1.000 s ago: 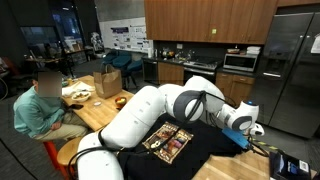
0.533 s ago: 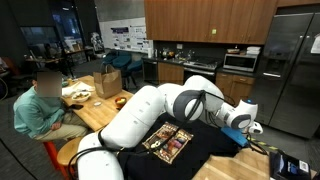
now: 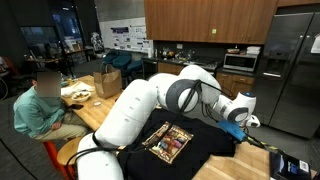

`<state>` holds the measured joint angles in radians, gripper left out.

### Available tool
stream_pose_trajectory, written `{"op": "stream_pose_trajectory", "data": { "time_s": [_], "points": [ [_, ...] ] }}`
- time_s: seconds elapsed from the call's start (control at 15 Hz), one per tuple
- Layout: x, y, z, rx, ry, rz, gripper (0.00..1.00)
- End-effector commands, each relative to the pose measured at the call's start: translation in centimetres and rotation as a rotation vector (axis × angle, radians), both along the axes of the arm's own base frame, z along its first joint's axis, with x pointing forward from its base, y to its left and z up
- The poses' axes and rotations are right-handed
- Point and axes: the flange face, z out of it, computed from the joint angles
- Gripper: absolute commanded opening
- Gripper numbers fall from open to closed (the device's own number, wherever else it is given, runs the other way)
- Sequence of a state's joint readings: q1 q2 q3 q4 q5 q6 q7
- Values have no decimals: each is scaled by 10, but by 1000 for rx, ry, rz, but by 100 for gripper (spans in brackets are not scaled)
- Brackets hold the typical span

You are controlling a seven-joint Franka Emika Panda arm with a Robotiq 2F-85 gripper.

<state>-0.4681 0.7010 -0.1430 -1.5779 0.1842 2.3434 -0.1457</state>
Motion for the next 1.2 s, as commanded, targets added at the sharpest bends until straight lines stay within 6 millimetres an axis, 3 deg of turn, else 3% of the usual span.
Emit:
{"op": "stream_pose_trajectory", "data": {
  "time_s": [0.0, 0.53, 0.87, 1.13],
  "points": [
    [-30, 15, 16, 33, 22, 53, 1],
    [-54, 54, 33, 49, 17, 173, 1],
    [-51, 84, 41, 33, -18, 238, 1],
    [-41, 110, 37, 24, -31, 264, 1]
  ]
}}
